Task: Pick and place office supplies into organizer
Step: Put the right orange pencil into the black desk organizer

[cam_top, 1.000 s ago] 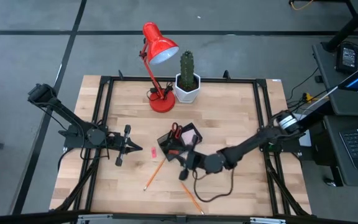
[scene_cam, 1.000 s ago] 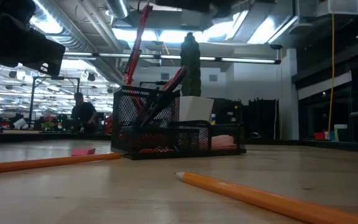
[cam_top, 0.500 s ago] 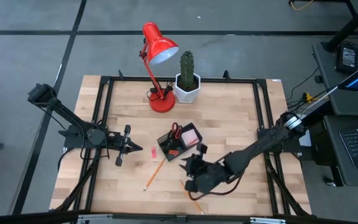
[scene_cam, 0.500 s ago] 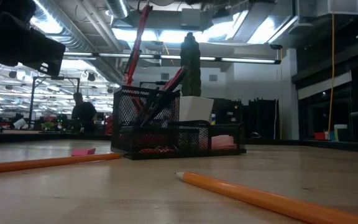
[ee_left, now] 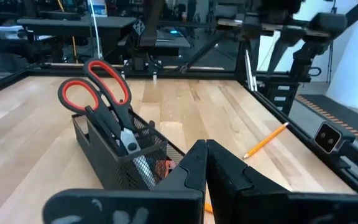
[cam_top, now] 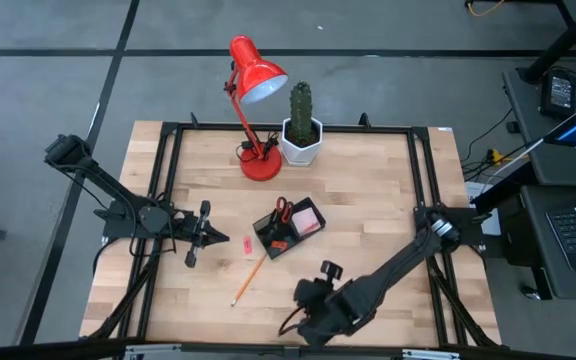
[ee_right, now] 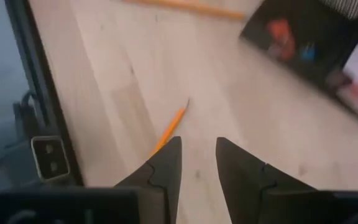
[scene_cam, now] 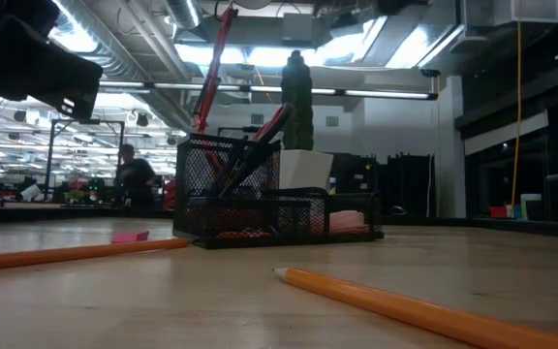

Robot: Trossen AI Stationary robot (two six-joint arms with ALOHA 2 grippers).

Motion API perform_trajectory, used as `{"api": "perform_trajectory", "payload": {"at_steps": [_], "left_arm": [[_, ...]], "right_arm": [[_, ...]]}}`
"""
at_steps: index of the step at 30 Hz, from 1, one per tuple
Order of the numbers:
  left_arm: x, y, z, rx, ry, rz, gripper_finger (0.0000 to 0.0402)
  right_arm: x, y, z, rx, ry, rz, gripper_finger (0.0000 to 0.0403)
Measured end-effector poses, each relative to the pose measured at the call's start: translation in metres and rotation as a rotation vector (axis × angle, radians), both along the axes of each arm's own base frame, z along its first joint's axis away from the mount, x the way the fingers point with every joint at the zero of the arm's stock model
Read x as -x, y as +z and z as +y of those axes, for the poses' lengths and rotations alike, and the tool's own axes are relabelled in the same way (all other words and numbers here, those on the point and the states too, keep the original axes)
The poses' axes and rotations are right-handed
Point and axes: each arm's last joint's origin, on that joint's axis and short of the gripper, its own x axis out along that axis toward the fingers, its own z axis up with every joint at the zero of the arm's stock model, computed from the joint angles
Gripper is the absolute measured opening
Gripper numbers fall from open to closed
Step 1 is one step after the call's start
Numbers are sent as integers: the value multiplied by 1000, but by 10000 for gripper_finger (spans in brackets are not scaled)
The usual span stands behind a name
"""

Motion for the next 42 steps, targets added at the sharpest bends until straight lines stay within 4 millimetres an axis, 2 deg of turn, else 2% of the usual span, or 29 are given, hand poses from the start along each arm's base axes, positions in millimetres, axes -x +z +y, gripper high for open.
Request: {"api": "perform_trajectory", "payload": {"at_steps": [7, 14, 20, 28, 33, 42], "left_arm": [[0, 0, 0, 1, 0, -1, 2], [0, 0, 0, -1, 0, 1, 1], [0, 0, 0, -1, 0, 2, 3], [0, 0, 0, -1, 0, 2, 3], [0, 0, 0, -3, 0, 4, 1], [0, -1, 0, -6, 0, 9, 2]], "right_arm": [[-2, -12, 21, -106, -101, 106, 102], [-2, -26, 27, -133, -141, 147, 102], [-16, -44, 22, -189, -153, 211, 102], [-26, -52, 17, -189, -174, 187, 102], [-36, -65, 18, -206, -179, 162, 102], [-40, -81, 21, -197, -178, 177, 102]]}}
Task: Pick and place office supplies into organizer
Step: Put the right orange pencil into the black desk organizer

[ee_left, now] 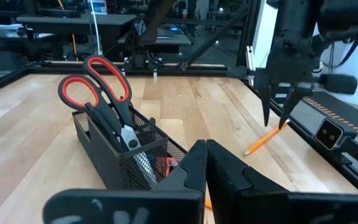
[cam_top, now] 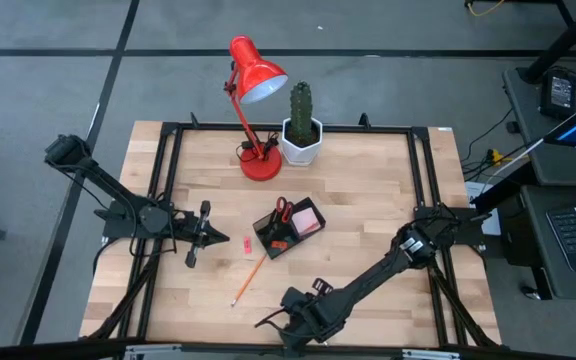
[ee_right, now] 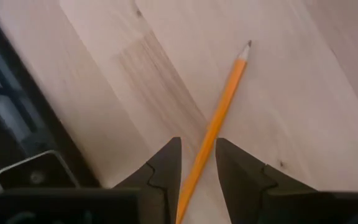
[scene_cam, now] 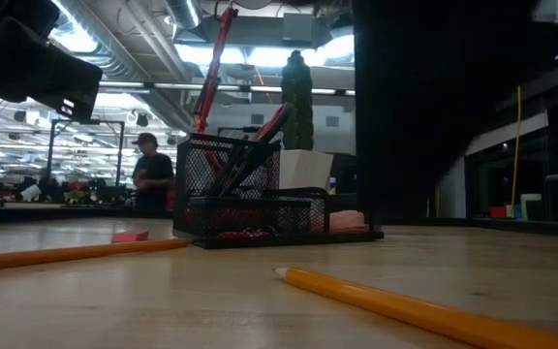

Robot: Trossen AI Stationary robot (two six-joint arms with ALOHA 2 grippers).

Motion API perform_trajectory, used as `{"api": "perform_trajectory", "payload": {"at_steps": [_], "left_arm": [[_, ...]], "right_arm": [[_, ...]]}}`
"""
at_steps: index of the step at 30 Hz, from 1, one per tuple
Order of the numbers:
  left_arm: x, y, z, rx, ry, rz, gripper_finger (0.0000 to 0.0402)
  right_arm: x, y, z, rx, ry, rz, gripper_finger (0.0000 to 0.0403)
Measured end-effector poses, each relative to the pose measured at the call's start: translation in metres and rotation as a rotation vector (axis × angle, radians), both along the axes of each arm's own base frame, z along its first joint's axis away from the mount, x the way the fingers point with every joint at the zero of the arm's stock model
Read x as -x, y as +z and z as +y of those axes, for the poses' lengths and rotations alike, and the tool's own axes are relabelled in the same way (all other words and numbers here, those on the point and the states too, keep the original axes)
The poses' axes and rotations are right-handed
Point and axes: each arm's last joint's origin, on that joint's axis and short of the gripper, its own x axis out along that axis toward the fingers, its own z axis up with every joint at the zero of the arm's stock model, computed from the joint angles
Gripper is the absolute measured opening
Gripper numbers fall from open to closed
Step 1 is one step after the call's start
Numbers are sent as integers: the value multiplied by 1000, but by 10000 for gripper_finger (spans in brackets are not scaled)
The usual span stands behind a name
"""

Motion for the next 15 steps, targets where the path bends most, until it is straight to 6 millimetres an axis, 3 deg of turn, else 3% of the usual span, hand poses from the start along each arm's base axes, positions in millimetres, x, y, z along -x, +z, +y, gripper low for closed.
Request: {"api": "perform_trajectory", "payload": {"at_steps": [8, 15], "left_arm": [[0, 0, 0, 0, 0, 0, 3], [0, 0, 0, 0, 0, -1, 3]], "right_arm": [[-4, -26, 3, 25, 2, 34, 102], [-2, -29, 1, 64, -2, 44, 102]]}}
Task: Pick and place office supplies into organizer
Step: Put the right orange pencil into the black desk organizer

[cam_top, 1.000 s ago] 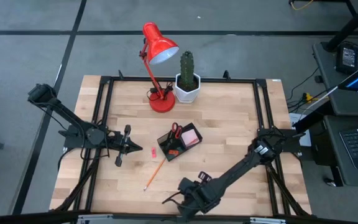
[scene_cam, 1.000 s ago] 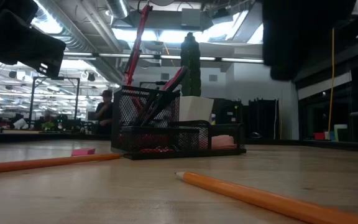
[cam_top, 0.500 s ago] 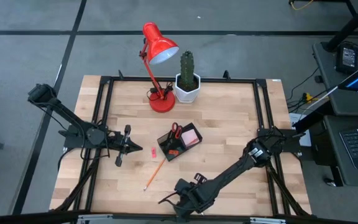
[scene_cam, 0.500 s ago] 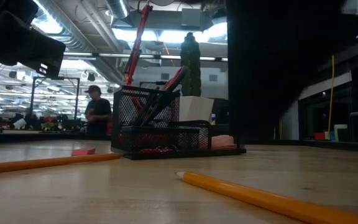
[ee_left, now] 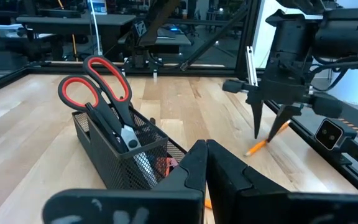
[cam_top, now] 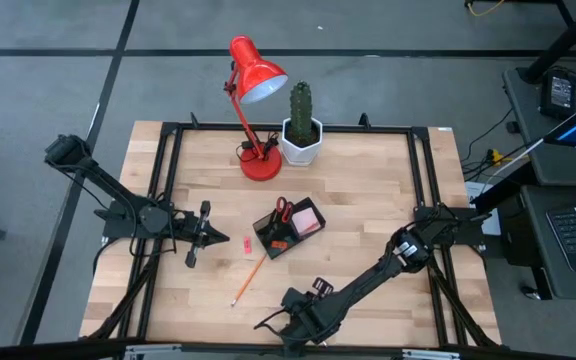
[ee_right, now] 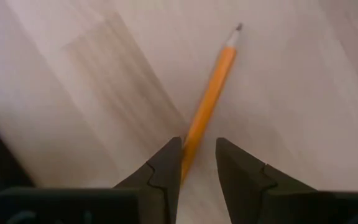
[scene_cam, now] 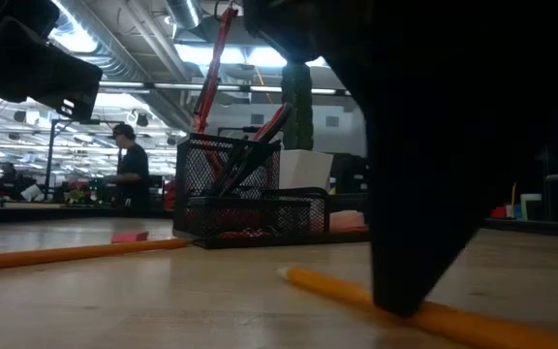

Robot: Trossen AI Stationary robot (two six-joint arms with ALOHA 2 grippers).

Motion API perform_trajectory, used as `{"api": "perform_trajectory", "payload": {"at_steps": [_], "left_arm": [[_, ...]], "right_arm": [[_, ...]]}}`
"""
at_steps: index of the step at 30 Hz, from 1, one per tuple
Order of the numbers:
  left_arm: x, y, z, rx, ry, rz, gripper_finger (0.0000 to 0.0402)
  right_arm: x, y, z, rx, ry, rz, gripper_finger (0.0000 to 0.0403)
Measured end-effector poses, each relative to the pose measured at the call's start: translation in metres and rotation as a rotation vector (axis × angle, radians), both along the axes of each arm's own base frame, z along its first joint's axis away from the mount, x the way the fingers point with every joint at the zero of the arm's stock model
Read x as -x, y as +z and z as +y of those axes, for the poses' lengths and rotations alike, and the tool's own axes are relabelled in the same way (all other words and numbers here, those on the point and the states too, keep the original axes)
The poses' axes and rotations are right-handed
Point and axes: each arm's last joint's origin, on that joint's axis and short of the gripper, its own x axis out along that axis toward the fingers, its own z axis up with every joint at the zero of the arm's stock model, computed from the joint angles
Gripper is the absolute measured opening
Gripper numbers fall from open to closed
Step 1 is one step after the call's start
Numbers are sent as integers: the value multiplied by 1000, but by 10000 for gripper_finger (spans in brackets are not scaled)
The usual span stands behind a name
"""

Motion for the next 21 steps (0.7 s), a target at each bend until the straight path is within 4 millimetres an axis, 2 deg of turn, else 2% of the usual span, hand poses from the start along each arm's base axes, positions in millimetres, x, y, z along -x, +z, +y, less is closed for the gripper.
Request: {"api": "perform_trajectory", "payload": {"at_steps": [11, 21], "left_arm": [[0, 0, 0, 0, 0, 0, 3], [0, 0, 0, 0, 0, 0, 3]], "right_arm": [[8, -16, -6, 40, -4, 47, 102], [-1, -14, -19, -40, -110, 99, 102]]}}
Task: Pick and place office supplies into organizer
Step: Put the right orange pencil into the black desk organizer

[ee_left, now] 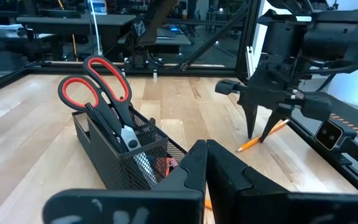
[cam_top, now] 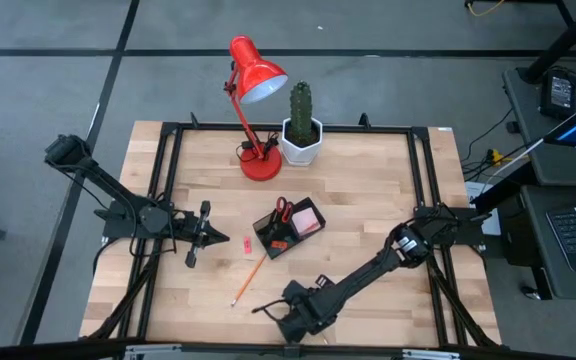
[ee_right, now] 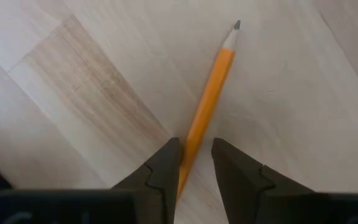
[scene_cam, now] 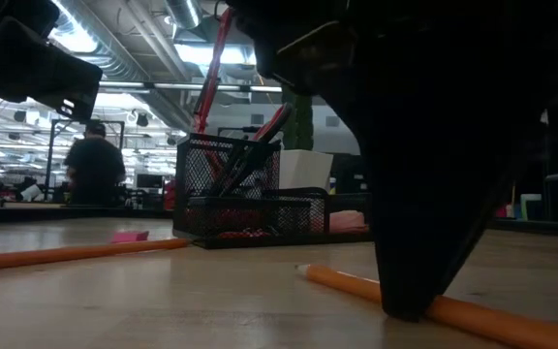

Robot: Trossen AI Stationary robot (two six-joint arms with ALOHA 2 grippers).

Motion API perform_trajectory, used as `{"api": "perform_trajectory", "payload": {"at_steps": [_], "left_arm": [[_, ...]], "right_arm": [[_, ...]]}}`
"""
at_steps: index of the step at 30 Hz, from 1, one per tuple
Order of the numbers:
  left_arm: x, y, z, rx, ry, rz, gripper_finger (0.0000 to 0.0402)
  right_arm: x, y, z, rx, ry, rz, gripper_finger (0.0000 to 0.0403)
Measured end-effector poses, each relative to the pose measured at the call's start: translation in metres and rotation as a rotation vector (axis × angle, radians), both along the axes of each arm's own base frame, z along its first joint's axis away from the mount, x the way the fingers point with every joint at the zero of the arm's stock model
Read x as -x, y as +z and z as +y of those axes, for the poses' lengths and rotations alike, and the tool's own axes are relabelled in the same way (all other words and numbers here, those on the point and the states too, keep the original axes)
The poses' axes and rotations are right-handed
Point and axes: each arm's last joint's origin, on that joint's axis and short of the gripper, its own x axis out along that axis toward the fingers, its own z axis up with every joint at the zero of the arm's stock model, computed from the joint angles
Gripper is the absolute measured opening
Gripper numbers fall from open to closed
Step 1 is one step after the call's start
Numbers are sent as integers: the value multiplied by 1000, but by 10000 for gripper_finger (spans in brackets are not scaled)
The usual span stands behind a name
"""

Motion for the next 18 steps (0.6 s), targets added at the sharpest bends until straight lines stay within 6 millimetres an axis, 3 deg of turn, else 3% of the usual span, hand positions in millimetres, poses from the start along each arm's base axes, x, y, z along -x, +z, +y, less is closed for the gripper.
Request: {"api": "perform_trajectory", "payload": {"at_steps": [13, 18], "left_arm": [[0, 0, 0, 0, 0, 0, 1], [0, 0, 0, 0, 0, 0, 3]], "right_arm": [[-3, 0, -6, 6, -5, 5, 101], [-2, 0, -6, 28, -11, -4, 81]]}}
